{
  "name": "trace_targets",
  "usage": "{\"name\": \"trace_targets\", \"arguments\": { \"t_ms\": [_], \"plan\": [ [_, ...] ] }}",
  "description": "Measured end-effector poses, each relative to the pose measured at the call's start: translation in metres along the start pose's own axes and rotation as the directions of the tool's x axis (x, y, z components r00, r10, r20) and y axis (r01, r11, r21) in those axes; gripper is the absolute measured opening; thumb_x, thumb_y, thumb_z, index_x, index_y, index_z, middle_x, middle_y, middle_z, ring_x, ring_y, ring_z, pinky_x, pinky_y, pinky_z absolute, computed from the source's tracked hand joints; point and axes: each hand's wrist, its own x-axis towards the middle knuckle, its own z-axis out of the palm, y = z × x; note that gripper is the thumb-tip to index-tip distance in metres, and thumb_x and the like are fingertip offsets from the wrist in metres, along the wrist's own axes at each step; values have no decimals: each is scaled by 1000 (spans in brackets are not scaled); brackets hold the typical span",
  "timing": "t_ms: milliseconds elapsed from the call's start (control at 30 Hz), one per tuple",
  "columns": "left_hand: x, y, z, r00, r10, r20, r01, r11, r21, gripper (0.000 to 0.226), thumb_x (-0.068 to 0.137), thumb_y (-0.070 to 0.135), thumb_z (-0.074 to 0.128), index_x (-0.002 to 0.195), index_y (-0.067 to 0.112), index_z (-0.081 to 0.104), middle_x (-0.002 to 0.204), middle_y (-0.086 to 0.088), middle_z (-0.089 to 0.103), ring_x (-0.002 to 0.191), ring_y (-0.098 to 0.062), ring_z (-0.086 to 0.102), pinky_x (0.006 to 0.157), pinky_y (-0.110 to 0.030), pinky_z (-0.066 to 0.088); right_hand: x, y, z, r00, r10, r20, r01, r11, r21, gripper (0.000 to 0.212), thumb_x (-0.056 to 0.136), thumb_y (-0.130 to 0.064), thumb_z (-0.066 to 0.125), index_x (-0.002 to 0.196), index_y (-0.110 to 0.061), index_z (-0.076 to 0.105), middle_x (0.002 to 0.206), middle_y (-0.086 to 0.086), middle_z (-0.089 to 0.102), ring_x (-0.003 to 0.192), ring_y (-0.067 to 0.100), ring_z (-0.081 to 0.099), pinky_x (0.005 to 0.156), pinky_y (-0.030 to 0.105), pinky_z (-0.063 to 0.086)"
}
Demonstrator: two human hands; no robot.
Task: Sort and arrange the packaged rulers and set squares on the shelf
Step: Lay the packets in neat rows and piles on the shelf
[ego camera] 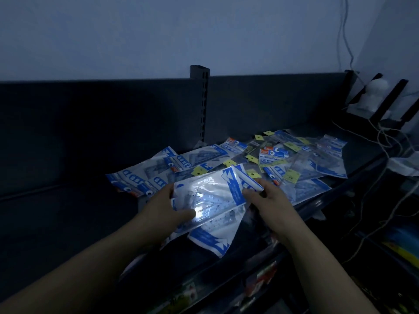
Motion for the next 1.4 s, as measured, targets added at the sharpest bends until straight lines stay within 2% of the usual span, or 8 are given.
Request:
{"name": "trace_targets", "arguments": {
  "t_ms": [100,233,567,667,900,1167,1333,1400],
  "plan": [
    [-9,-1,-12,999,-14,-45,11,997,-78,50,73,12,82,115,27,58,109,3,71,97,-16,69,89,-41,54,9,-10,16,997,-49,60,46,997,59,15,92,-27,60,104,-33,67,83,15,61,69,25,55,68,43,49],
    [-27,-2,-36,984,-19,-176,1,995,-103,46,78,12,76,116,28,55,106,8,69,92,-9,68,76,-24,55,22,-30,51,986,-115,117,98,985,144,11,93,-17,59,95,-23,68,81,9,70,67,28,62,65,42,50],
    [-103,-32,-135,827,-192,-529,89,973,-214,36,80,5,74,108,21,57,97,-3,71,85,-20,71,72,-35,57,28,-82,201,905,-181,385,178,983,45,19,93,-23,58,101,-5,57,105,23,63,93,37,65,80,58,53],
    [-129,-50,-163,772,-228,-594,115,968,-223,37,81,7,73,112,19,57,100,-4,72,85,-19,72,75,-35,58,18,-89,253,879,-189,438,200,980,22,14,92,-19,58,98,-6,58,103,20,65,94,33,64,85,52,53],
    [-160,-88,-220,646,-292,-706,184,956,-228,34,81,9,74,104,21,52,95,3,65,81,-12,65,60,-22,49,-4,-97,347,835,-176,521,216,976,-17,7,92,-11,55,99,-10,57,95,6,62,76,11,57,57,23,45],
    [-164,-112,-261,638,-231,-735,434,896,95,45,75,30,79,109,20,51,98,6,59,84,-9,56,66,-24,44,-14,-93,400,813,-206,544,332,932,-144,36,93,-4,48,129,-12,44,119,7,57,92,14,53,73,26,44],
    [-160,-113,-268,643,24,-765,655,501,566,71,80,56,62,137,20,40,133,-3,47,119,-24,44,93,-33,39,-11,-91,390,755,-291,587,562,749,-351,59,94,-11,51,147,-18,26,138,11,37,117,22,47,93,28,43],
    [-155,-105,-264,650,196,-735,599,463,653,62,84,54,58,134,19,48,131,-3,51,117,-26,47,93,-35,38,-10,-95,378,721,-331,609,639,659,-398,50,95,-17,51,143,-13,36,142,11,37,122,22,44,101,30,41]
  ]
}}
